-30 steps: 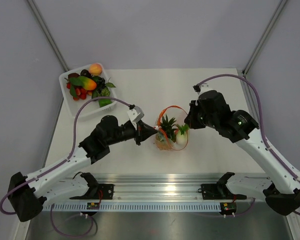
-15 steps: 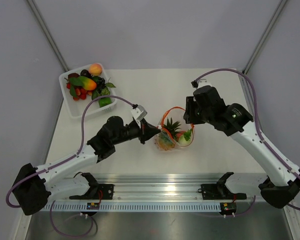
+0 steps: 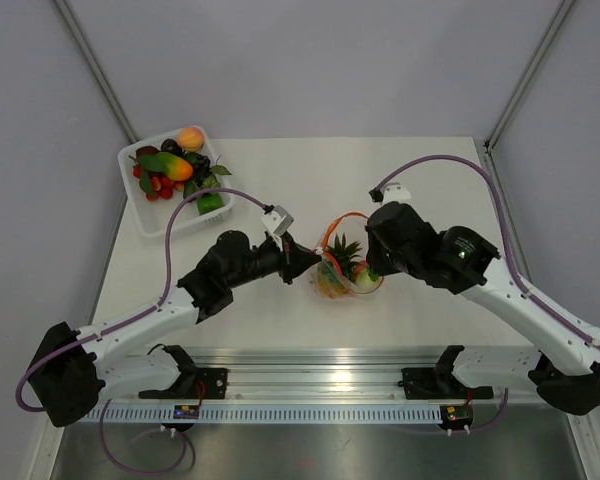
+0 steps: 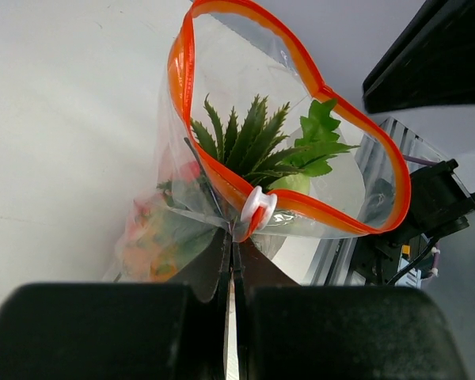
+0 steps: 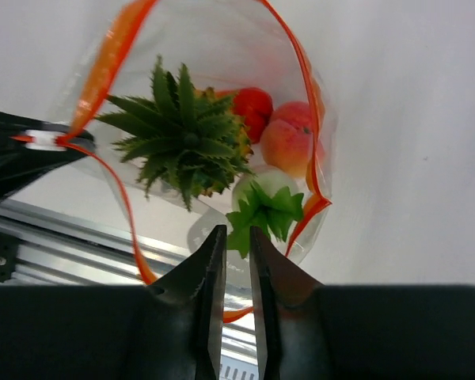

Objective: Place the food in the zip-top bag and seal the zipper
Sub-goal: Zip the zipper food storage bag at the center of the board.

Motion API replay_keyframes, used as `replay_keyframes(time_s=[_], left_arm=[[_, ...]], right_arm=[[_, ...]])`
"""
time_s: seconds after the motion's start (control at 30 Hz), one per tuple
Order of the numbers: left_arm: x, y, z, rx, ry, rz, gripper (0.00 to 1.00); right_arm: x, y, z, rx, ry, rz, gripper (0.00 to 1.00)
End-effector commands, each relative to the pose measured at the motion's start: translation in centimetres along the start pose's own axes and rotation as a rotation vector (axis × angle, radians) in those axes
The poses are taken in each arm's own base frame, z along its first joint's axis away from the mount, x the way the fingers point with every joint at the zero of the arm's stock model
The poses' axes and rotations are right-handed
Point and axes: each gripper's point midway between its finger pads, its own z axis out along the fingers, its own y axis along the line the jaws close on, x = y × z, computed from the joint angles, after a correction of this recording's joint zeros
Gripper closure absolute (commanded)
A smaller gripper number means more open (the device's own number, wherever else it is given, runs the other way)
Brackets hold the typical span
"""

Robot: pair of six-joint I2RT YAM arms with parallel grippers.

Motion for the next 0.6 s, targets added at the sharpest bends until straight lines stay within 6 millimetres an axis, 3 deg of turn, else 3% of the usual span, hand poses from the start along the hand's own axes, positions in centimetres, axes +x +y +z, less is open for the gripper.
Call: replay_keyframes(time_s=[0.0, 0.1, 0.23, 0.47, 0.57], left_arm=[[-4.1, -0.3, 0.2, -0.003, -0.118, 0.022, 1.0], [-4.4, -0.4, -0.1, -0.001, -0.123, 0.023, 1.0], [-4.4, -0.6, -0.4, 0.002, -0.116, 0.024, 1.0], [-4.7, -0.8, -0.9, 0.0, -0.11, 0.023, 1.0], [-4.8, -0.7, -0.9, -0.011, -0.105, 0.02, 1.0]], right_arm=[[1.3, -1.7, 1.2, 0.111, 0.022, 0.01, 0.75], [1.6, -3.8, 2.0, 0.238, 0.019, -0.032, 0.71], [0.0, -6.5, 2.1, 0.458, -0.012, -0.069, 0.71], [-0.9, -6.4, 2.3, 0.512, 0.0, -0.096, 0.72], [-1.5, -5.2, 2.2, 0.442, -0.006, -0.081, 0.72]])
